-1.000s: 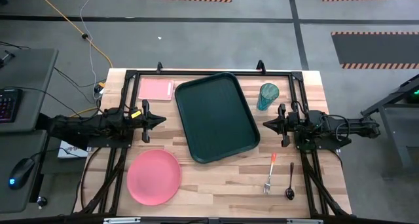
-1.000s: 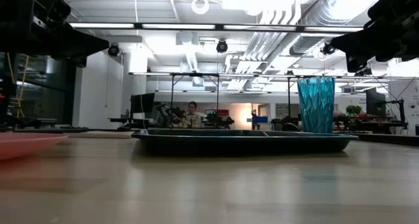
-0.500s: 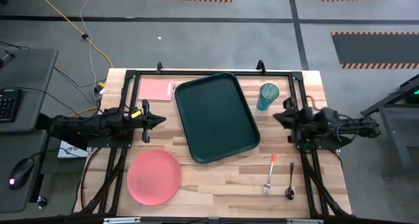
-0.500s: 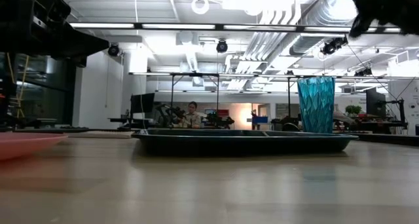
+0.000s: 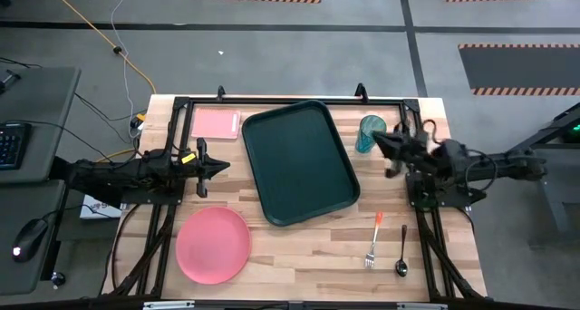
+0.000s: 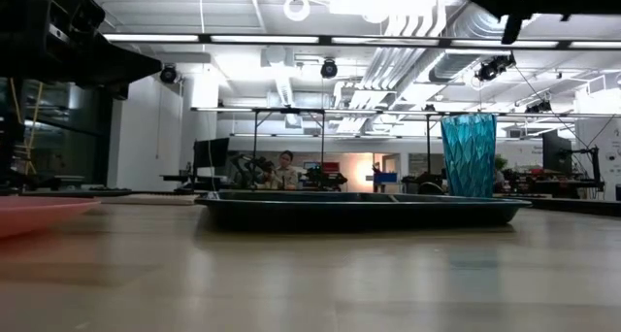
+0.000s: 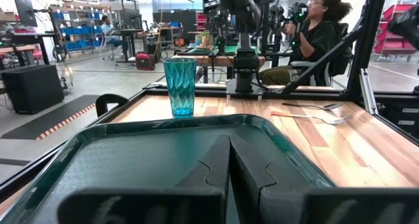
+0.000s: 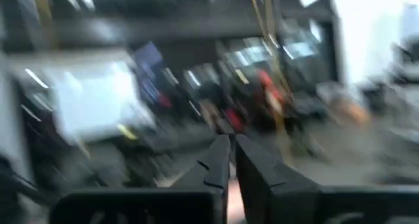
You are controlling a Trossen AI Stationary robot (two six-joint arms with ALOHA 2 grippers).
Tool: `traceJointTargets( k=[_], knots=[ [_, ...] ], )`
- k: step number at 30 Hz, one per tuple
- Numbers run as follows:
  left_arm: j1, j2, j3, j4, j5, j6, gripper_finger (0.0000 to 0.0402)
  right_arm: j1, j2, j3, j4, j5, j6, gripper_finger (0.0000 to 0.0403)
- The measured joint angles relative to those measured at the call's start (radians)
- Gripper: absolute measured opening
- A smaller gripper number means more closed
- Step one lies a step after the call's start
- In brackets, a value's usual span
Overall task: Pick and place plate/cup/fork/spoon on tray
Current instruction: Put the blue cup on the black tray
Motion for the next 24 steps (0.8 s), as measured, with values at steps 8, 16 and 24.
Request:
traceJointTargets(
  k=[8,16,24],
  knots=[
    [0.000,0.000,0.000,0.000,0.000,0.000,0.0000,-0.050,0.334,0.471,-0.885,0.312,0.286,0.0153],
    [0.000,0.000,0.000,0.000,0.000,0.000,0.0000,-0.229,0.621,0.722,-1.361,0.106,0.523,0.0240],
    [0.000,0.000,0.000,0.000,0.000,0.000,0.0000,-0.354,0.796,0.780,-1.439,0.066,0.494,0.0243]
  ],
)
